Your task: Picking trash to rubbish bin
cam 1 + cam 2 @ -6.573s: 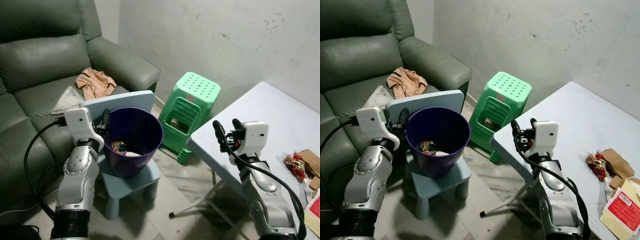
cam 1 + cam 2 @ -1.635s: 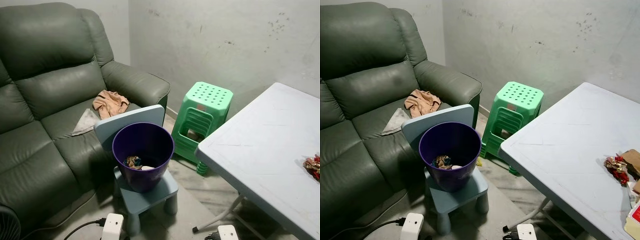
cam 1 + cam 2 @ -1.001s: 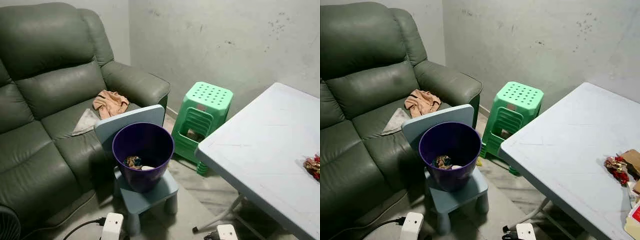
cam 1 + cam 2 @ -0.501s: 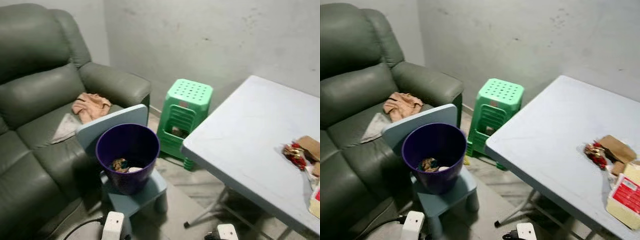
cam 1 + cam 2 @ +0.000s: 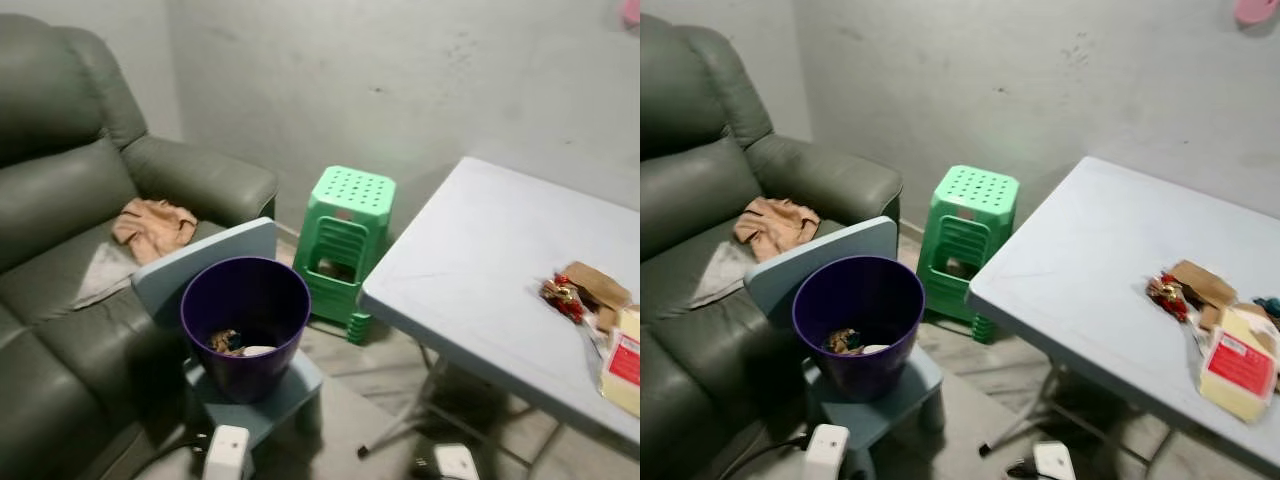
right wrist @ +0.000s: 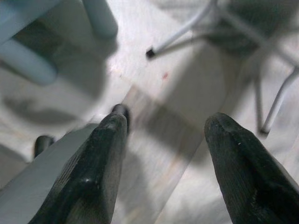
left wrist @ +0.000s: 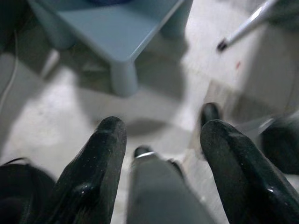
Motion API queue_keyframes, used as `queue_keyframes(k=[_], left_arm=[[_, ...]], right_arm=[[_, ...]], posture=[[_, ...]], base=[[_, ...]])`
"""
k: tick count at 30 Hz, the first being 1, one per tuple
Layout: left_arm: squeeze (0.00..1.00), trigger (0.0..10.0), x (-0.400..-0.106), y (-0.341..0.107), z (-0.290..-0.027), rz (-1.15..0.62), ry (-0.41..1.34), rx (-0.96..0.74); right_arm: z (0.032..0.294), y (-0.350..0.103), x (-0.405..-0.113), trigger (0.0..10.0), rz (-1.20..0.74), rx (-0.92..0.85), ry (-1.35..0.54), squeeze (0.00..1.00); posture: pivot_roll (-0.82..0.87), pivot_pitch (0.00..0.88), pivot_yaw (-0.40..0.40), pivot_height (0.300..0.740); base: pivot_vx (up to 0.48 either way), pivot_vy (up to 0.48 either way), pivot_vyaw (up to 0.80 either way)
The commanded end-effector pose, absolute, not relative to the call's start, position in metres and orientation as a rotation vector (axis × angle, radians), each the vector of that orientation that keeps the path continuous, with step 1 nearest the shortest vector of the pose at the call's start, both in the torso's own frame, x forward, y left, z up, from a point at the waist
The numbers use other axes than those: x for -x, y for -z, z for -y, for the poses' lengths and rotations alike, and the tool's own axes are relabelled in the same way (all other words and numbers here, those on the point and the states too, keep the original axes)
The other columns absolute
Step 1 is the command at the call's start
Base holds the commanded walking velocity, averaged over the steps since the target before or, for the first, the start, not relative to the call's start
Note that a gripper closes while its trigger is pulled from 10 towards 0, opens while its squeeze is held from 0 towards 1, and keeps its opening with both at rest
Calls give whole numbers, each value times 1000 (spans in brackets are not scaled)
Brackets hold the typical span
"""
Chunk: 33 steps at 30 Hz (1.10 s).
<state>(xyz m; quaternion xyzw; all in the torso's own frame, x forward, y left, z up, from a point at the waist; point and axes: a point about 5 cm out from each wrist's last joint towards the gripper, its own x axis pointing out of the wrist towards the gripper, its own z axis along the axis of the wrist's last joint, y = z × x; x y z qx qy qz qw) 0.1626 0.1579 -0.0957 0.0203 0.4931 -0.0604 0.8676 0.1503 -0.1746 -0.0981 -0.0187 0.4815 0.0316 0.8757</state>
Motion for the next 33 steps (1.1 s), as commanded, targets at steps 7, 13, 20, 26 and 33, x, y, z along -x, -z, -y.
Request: queue_keyframes(k=[7,13,20,26,33], left_arm=[[0,10000,-170,93,-148,-1020,164,-40],[0,10000,-171,93,-148,-1022,164,-45],[0,10000,-172,92,-148,-1019,165,-41],[0,10000,-173,92,-147,-1020,155,-21],[0,10000,-173,92,-147,-1016,165,-24]], right_arm=[[184,98,-149,10000,-1009,49,-34,0],[184,98,-149,10000,-1007,40,-27,0],[184,97,-150,10000,-1000,31,-22,0],[185,97,-151,10000,-1000,31,-21,0],[186,97,-150,10000,-1004,26,-17,0]], posture=[[38,0,-97,740],[36,0,-96,740],[37,0,-95,740],[35,0,-95,740],[32,0,-96,740]], base=[[0,0,-104],[0,0,0],[0,0,0],[0,0,0],[0,0,0]])
